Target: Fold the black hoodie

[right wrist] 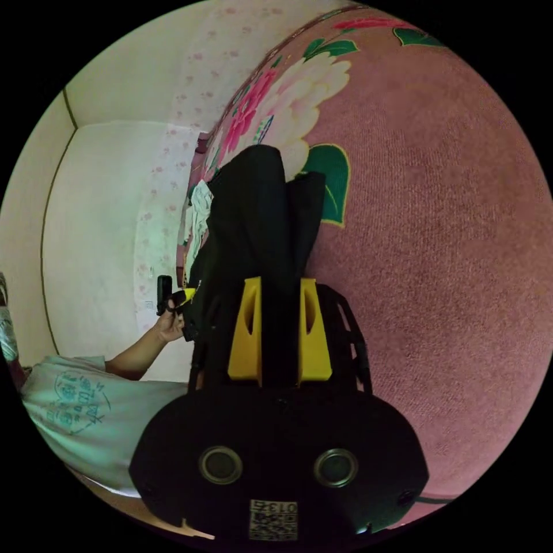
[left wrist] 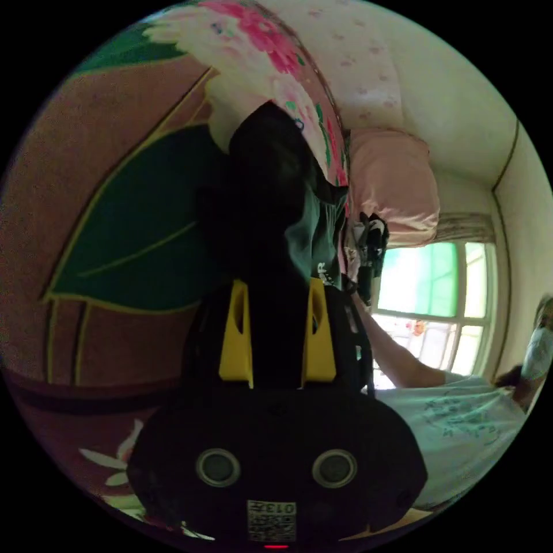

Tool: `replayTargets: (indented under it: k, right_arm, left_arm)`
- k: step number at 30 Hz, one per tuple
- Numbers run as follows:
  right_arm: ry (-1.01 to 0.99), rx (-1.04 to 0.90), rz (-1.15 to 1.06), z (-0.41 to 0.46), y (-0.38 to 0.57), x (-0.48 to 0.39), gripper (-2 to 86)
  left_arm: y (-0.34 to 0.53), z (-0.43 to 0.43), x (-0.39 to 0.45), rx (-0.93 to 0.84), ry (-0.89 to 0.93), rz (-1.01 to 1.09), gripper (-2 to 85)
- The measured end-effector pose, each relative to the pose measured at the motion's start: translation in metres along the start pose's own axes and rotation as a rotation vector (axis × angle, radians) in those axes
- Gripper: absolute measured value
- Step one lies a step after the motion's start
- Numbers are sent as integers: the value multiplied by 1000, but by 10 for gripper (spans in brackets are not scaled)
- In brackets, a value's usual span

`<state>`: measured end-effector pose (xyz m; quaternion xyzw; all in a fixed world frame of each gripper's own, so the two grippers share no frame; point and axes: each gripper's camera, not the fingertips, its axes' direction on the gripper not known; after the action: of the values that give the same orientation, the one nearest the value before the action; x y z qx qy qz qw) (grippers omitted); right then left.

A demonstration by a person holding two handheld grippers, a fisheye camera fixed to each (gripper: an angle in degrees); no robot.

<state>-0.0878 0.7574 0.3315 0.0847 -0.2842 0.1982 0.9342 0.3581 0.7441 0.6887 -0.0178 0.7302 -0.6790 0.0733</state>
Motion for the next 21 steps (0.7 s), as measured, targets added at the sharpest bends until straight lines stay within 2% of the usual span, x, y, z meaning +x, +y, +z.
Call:
replayTargets:
  k: [2,4,7,11,15,21]
  right_arm:
    - [33,8,22,-8,6,9,53]
    - [127,28,-38,-18,14,-3,44]
    - [213,70,-151,-47,35,-31,37]
    - [193,235,-244,-111,91,-57,34]
    - [217,362,-262,-172,141,-63,34]
    - [261,536,-231,-288,216,-35,34]
  left_arm:
    - [1,8,-14,11,123,-110,95]
    - [3,7,-13,17,152,-108,83]
    - [9,-5,6,17,146,-9,77]
    - [24,-21,35,64,304,85,75]
    - [27,-16,86,35,298,228,76]
    - [24,39,179,-39,326,408,77]
